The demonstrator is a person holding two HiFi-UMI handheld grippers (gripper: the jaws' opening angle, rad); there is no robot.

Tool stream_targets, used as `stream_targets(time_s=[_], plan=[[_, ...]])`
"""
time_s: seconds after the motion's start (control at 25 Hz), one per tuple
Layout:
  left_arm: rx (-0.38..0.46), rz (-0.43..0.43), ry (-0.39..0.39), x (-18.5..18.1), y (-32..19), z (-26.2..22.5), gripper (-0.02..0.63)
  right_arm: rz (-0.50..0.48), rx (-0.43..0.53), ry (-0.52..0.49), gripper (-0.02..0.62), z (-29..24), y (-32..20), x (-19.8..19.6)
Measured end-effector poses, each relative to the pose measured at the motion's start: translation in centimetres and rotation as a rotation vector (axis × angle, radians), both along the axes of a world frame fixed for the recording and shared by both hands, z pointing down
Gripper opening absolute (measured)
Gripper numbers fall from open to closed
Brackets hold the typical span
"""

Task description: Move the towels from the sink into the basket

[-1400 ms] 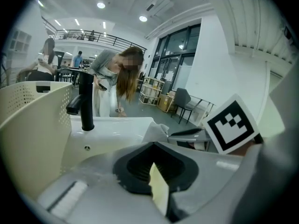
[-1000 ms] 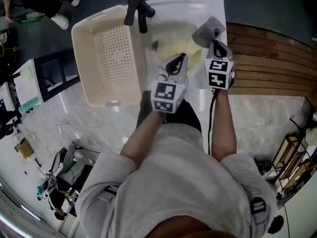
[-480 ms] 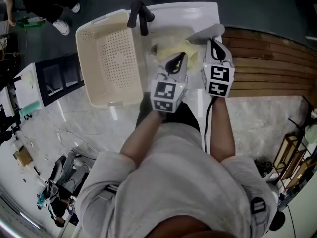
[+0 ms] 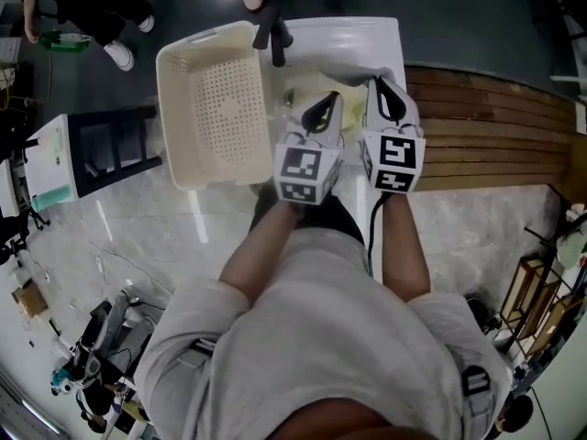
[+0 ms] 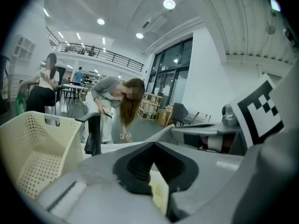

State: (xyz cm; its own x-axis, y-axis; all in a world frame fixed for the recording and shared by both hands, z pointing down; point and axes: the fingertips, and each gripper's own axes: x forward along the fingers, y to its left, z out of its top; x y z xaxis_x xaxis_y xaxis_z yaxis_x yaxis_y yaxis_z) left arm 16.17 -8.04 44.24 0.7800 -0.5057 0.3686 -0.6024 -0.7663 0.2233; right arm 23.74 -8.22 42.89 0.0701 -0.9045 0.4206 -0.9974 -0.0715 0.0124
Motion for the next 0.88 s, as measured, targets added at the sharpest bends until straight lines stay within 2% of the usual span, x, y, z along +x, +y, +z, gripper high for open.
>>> stream_targets(time_s=[0.4,0.88], plan=[[0.06,-0.087,0.024,-6.0,-1.5,-3.0,0.02,-0.084,0.077,-0.002,0.011,-3.5,-1.3,-6.4],[0.087,-0.192,0.028,-13.1,-1.6,-4.5,0.02,-0.196,0.148,0.007,0.011,-6.3,-2.3,-13.8]])
